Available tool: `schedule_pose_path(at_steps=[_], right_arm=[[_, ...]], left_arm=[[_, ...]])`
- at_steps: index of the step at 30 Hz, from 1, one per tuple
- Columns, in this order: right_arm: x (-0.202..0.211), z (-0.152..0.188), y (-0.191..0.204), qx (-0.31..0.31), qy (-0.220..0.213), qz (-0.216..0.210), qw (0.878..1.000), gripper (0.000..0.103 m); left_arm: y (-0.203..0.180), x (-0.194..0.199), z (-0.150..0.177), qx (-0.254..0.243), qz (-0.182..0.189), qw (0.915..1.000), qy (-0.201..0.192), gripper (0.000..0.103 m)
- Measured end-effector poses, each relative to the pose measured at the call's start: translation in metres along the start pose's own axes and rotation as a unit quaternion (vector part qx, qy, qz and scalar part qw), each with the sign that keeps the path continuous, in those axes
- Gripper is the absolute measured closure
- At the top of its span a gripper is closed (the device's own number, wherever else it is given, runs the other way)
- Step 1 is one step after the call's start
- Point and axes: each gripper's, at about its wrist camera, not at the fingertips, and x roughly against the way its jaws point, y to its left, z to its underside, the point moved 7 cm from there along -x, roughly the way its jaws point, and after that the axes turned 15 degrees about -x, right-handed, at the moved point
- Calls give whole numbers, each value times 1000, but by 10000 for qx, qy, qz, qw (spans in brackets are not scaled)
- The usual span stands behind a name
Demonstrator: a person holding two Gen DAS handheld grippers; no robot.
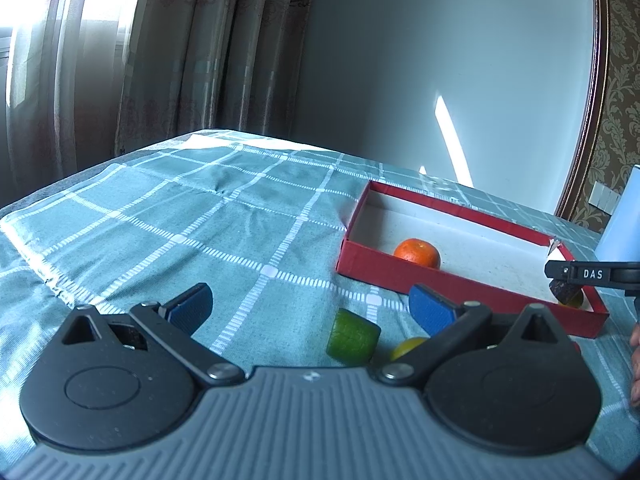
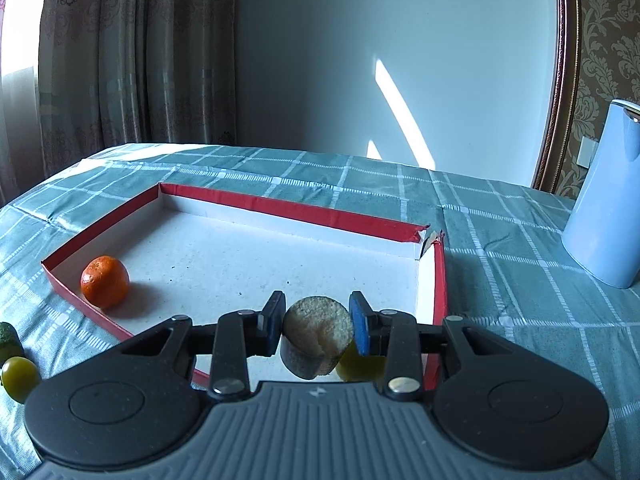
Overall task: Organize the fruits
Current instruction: 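Lower the eggplant piece into the tray and open the right tool, then reach the left tool to the dark green tomato and grasp it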
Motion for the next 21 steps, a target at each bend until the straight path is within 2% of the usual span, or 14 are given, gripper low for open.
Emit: schedule_pose_path(at_steps=[11, 13, 15, 16, 21], right_arm=[[-7, 0, -1, -11, -118, 69, 9999, 68], [-6, -1, -2, -45, -102, 63, 9999, 65], [-3, -2, -6, -140, -103, 25, 9998, 45], [1, -4, -8, -223, -202, -2, 9995, 40], [32, -14, -28, -644, -662, -172, 9956, 38]], left_arm=[[0, -1, 0, -6, -5, 10000, 22, 0], [0, -1, 0, -3, -5, 10000, 41, 0], [0, -2, 1, 9, -12, 10000, 74, 0], [1, -3, 1, 17, -11, 10000, 86, 0], [0, -2, 1, 57, 154, 9998, 75, 0]])
